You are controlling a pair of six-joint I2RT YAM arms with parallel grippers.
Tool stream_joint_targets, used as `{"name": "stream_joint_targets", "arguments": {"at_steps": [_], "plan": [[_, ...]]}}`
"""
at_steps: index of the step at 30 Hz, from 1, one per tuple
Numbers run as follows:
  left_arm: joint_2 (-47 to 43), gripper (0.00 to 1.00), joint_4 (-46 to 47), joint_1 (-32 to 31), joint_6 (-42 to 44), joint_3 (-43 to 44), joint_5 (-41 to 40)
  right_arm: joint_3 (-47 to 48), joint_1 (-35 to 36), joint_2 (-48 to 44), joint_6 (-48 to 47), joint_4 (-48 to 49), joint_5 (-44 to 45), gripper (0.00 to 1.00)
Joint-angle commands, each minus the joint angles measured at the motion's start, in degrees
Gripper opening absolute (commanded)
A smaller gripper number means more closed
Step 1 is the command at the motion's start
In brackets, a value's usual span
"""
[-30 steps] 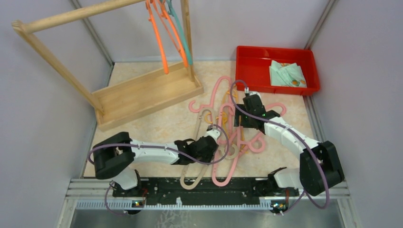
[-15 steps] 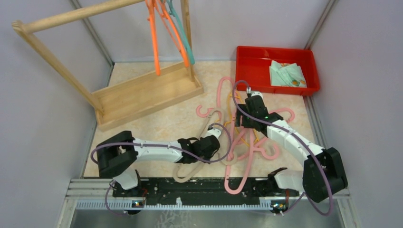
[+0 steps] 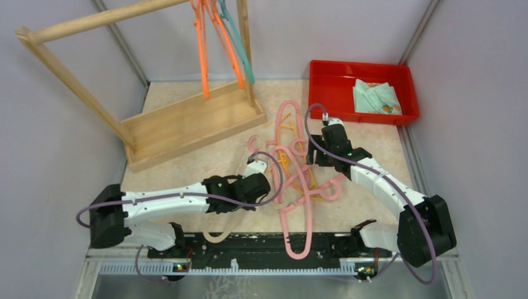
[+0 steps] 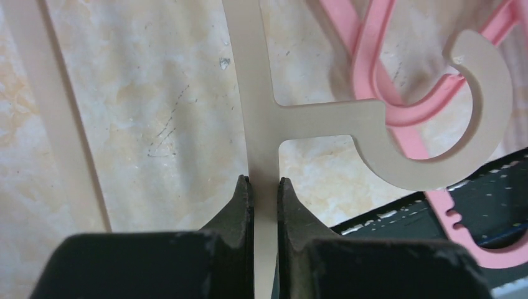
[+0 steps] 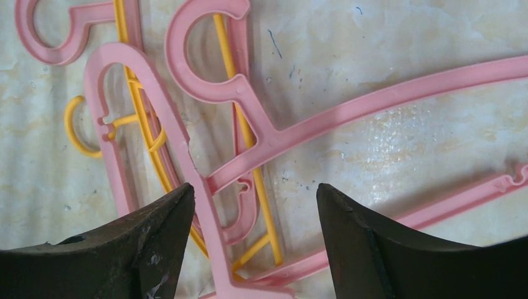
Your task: Organize the hangers
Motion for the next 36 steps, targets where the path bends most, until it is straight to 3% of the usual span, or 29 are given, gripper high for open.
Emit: {"name": "stream_joint_targets", "arguments": {"at_steps": [1, 4, 10, 15, 28, 36], "plan": [[-5.7, 0.0, 0.7, 0.1, -0.8, 1.0, -0.1, 0.4, -0.4, -0.6, -1.0, 4.4, -2.8, 0.72], [-9.5, 0.0, 7.4, 0.2, -0.4, -1.6, 1.0, 0.8, -0.5, 0.4, -1.1, 4.5, -3.7, 0.72], [-15.2, 0.0, 6.0, 2.9, -5.9, -3.0, -0.7, 1.4, -0.5, 0.5, -1.2, 4.3, -3.9, 0.72], [-21.1, 0.0, 5.2, 9.0, -9.7, -3.5, -0.1, 2.1, -0.5, 0.6, -1.6, 3.5, -4.0, 0.71], [-27.0, 0.0, -0.5, 25.4, -3.3, 10.7, -1.2, 4.8, -0.5, 1.0, -2.4, 1.6, -3.6, 0.7], [-27.3, 0.0, -4.8, 27.1, -1.5, 20.3, -2.0, 6.2, -0.5, 2.0, -2.8, 1.5, -3.2, 0.7]]}}
